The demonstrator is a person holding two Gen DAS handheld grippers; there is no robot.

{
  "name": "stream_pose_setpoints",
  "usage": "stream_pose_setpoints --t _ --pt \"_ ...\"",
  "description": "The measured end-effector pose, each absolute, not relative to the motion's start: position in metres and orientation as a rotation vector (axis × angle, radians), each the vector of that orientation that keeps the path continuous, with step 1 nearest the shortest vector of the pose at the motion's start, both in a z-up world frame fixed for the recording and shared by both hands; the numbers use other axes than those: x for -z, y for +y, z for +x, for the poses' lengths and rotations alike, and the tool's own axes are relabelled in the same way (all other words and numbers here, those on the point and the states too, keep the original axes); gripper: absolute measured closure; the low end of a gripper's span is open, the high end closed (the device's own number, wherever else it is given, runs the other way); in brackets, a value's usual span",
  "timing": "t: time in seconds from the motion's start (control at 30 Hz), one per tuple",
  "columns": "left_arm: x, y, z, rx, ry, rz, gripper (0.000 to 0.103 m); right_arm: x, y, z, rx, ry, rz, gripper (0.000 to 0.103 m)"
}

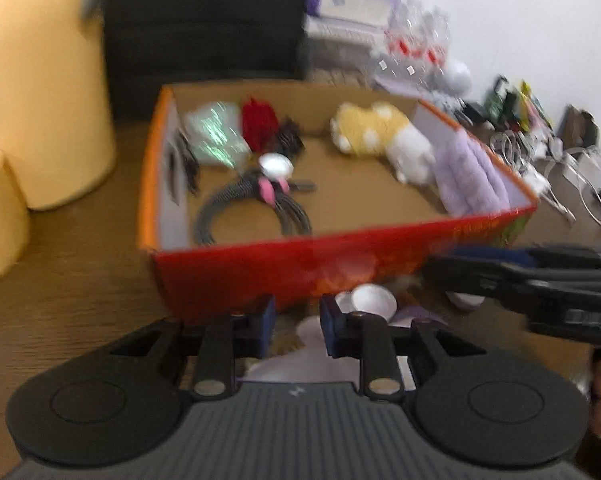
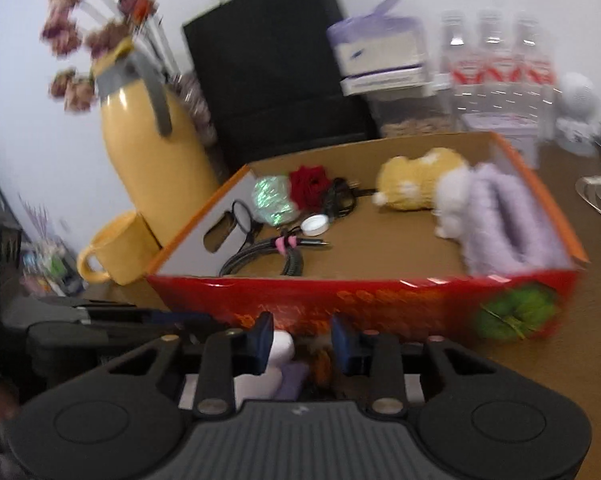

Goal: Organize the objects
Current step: 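Move both tools back toward the white caps on the table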

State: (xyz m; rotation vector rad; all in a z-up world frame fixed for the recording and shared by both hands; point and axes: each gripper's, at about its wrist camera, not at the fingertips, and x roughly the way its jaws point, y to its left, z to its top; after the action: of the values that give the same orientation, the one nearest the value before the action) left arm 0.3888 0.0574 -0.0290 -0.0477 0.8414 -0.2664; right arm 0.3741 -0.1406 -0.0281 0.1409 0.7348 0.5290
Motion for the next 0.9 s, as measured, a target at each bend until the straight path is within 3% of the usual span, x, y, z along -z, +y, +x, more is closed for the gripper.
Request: stream_pose_setpoints --t 0.1,0.13,0.17,0.27,0.3,0.57,0.63,0.7,0.77,0.83,0.9 --pt "0.042 0.059 0.39 0.28 0.82 -0.06 0.076 0.045 -0.12 0.384 -0.529 0.774 0.114 0.078" --pt "0.043 0.059 0.389 0.291 0.815 -0.058 0.078 0.05 -0.115 0.386 -0.531 0.785 0.107 0.083" --pt "0.042 0.061 0.388 0.304 0.811 -0.058 0.087 0.055 -0.112 0.386 -0.52 0.796 0.1 0.097" --pt "0.045 0.066 0.384 0.308 0.787 -0.075 0.094 0.061 -0.114 0.386 -0.535 0.792 0.124 0.099" --pt "0.044 0.064 0.384 0.303 0.778 -0.07 0.102 0.061 -0.115 0.386 -0.535 0.796 0.138 0.1" --pt "0.019 0.08 0.366 0.251 0.694 -0.112 0.102 0.037 -0.138 0.36 -0.535 0.694 0.15 0.101" --pt "0.015 0.085 0.363 0.257 0.689 -0.134 0.095 0.025 -0.151 0.349 -0.517 0.645 0.142 0.101" --pt "0.02 0.082 0.369 0.258 0.718 -0.125 0.072 0.018 -0.167 0.34 -0.497 0.617 0.155 0.1" --pt "0.03 0.071 0.379 0.247 0.745 -0.099 0.057 0.018 -0.183 0.333 -0.479 0.609 0.178 0.1" --pt "0.041 0.062 0.387 0.293 0.784 -0.084 0.055 0.024 -0.194 0.333 -0.468 0.628 0.211 0.1" --pt "0.047 0.054 0.385 0.349 0.779 -0.032 0.045 0.031 -0.2 0.336 -0.469 0.662 0.241 0.1"
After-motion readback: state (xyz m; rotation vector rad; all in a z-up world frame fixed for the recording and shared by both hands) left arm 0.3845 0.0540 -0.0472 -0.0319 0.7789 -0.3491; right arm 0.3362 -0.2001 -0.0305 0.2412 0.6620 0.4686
